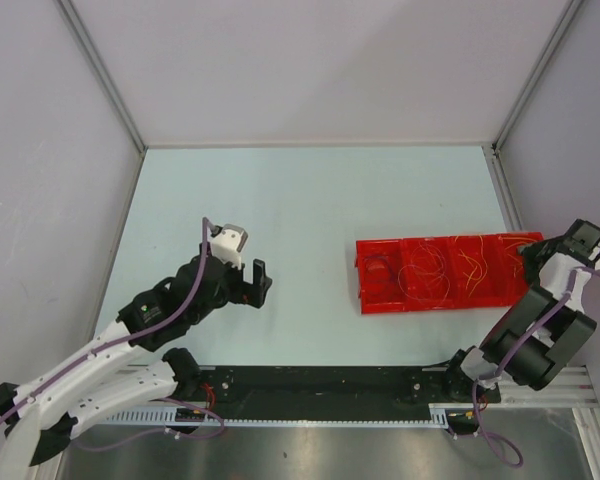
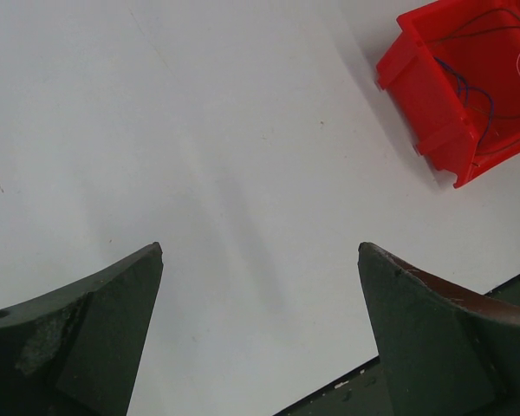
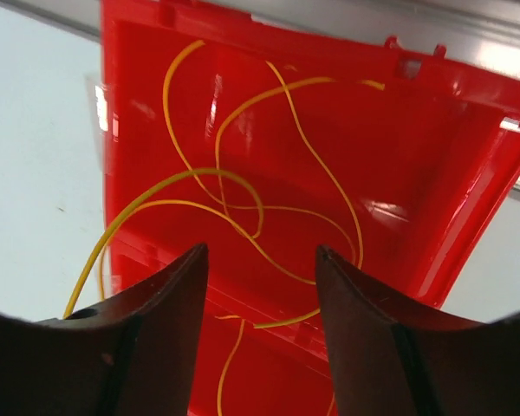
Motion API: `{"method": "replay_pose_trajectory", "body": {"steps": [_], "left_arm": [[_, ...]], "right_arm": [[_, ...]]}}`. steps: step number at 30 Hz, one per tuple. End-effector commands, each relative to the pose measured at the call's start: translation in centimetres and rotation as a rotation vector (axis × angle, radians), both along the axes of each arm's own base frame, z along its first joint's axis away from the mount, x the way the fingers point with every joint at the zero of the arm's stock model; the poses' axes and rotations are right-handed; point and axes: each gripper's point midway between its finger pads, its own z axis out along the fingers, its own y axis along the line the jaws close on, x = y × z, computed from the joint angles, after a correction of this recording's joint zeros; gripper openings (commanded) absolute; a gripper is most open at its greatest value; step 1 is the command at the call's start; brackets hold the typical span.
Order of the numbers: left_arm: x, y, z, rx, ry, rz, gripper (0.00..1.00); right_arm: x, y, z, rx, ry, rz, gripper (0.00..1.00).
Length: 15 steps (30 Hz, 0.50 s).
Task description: Untangle the cables
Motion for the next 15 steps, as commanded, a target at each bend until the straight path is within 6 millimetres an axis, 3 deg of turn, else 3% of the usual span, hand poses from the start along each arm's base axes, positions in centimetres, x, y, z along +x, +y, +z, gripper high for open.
{"method": "replay_pose_trajectory", "body": {"steps": [1, 6, 9, 10, 15], "left_arm": [[-0.1, 0.0, 1.1, -0.045, -0.019, 0.017, 1.0], [-0.2, 0.0, 1.2, -0.047, -0.021, 0.014, 0.99], [-0.2, -0.2, 1.0, -0.044, -0.018, 0.01, 1.0], [-0.2, -0.2, 1.0, -0.043, -0.017, 0.01, 1.0], [-0.1, -0.4, 0.9, -0.035, -0.016, 0.004, 1.0]], "right_arm": [[0.8, -0.6, 1.8, -0.024, -0.027, -0.017, 0.59], [-1.1, 0.3, 3.7, -0.038, 0.013, -0.027, 0.59], [-2.0, 0.9, 6.5, -0.091, -0.042, -0.04, 0.57], [-2.1, 1.3, 8.2, -0.121, -0.093, -0.033, 0.57], [-2.3, 3.6, 12.5, -0.166, -0.239, 0.034, 0.56]]}}
